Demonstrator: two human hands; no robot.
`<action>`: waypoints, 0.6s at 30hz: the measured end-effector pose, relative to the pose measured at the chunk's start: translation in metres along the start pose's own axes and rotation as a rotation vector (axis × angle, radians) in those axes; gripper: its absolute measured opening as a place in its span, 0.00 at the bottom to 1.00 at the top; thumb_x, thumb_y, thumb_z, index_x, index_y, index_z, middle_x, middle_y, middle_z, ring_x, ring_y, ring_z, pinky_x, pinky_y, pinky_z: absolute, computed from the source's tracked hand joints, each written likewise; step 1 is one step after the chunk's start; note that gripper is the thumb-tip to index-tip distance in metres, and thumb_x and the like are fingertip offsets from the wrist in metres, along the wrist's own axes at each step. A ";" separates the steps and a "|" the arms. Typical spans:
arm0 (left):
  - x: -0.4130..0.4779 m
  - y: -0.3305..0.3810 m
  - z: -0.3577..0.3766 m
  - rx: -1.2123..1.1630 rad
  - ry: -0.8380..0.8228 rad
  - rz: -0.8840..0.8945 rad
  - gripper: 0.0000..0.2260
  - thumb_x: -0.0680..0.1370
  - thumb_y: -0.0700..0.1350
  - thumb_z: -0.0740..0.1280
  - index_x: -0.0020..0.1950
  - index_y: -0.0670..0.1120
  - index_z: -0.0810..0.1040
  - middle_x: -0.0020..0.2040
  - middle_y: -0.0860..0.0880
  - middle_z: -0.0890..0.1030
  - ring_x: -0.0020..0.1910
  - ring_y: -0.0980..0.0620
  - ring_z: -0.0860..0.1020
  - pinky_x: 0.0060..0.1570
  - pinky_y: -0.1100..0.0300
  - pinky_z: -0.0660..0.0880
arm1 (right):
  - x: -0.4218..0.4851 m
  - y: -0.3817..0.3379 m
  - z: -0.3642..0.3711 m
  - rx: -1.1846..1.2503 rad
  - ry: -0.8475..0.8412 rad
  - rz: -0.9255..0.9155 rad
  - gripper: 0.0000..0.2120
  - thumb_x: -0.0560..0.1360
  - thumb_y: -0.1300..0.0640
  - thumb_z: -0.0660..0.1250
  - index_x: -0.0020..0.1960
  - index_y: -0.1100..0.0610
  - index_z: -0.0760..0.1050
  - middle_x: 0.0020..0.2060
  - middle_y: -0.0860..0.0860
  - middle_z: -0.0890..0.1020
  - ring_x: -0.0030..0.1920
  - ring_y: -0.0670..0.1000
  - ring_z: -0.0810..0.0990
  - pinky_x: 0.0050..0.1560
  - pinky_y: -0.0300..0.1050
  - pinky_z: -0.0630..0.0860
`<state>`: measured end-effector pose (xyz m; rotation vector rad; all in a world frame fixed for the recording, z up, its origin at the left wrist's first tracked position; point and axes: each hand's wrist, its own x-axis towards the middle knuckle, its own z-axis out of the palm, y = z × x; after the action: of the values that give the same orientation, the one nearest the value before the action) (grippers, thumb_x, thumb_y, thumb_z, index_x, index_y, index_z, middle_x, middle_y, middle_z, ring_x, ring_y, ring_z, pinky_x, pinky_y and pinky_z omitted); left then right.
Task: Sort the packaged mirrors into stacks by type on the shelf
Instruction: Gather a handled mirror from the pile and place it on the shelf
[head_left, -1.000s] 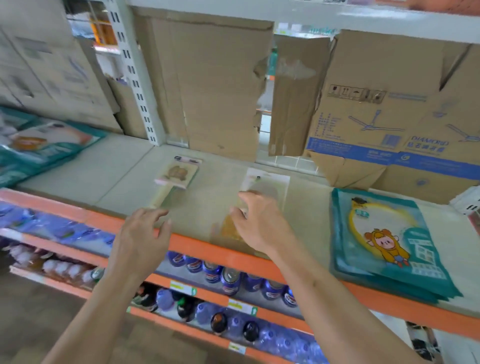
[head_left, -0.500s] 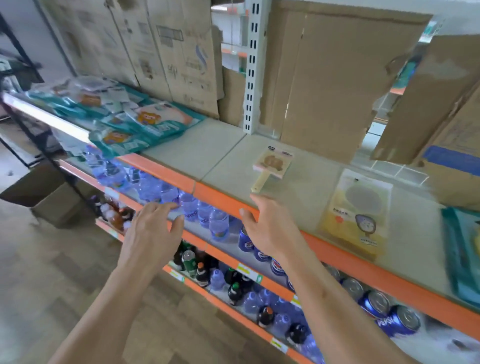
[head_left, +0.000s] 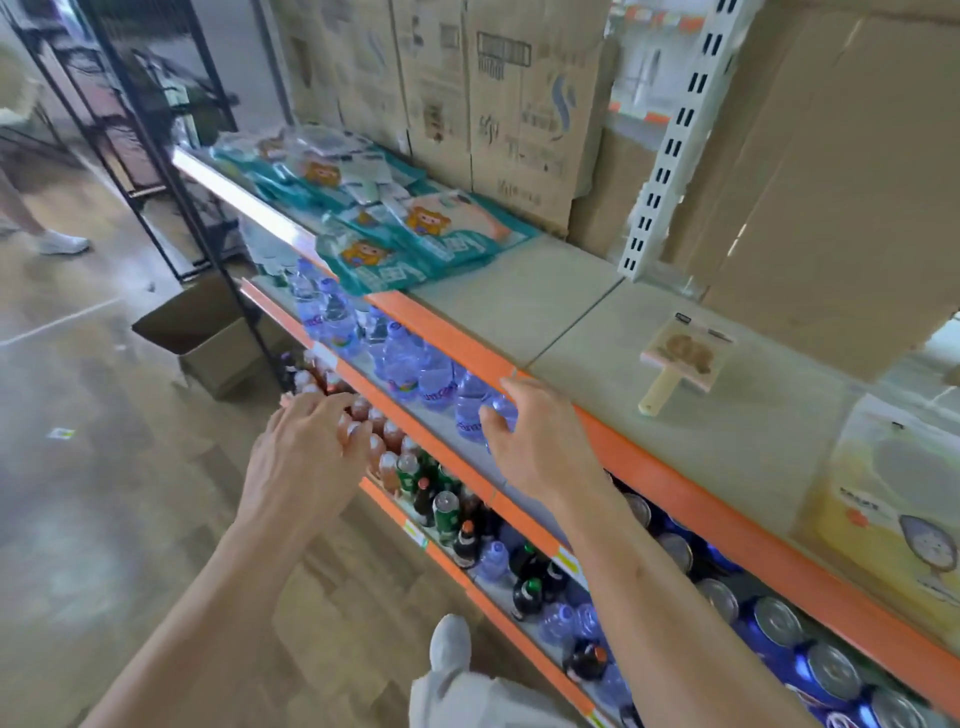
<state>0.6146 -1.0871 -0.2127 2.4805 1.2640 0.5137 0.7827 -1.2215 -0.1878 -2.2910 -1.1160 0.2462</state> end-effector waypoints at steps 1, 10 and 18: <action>0.006 -0.005 0.000 0.009 0.003 0.003 0.18 0.76 0.55 0.60 0.61 0.48 0.78 0.56 0.46 0.78 0.56 0.41 0.76 0.55 0.45 0.76 | 0.006 -0.003 0.005 -0.004 -0.005 -0.004 0.15 0.76 0.52 0.60 0.57 0.60 0.76 0.53 0.56 0.80 0.55 0.57 0.76 0.58 0.47 0.71; 0.083 -0.021 -0.009 0.051 -0.043 -0.023 0.18 0.77 0.54 0.61 0.64 0.51 0.74 0.60 0.46 0.76 0.61 0.41 0.73 0.58 0.46 0.73 | 0.089 -0.036 0.029 0.049 -0.021 0.020 0.16 0.77 0.52 0.60 0.60 0.61 0.75 0.55 0.58 0.79 0.58 0.59 0.75 0.60 0.50 0.71; 0.165 -0.040 -0.014 0.072 -0.031 -0.010 0.19 0.77 0.50 0.65 0.68 0.49 0.72 0.62 0.45 0.75 0.62 0.42 0.72 0.59 0.46 0.71 | 0.167 -0.065 0.043 0.103 0.001 0.029 0.23 0.79 0.51 0.60 0.70 0.61 0.67 0.66 0.56 0.73 0.67 0.54 0.69 0.67 0.45 0.63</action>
<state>0.6708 -0.9278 -0.1889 2.5293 1.3037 0.4324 0.8284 -1.0433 -0.1721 -2.2170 -1.0456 0.3072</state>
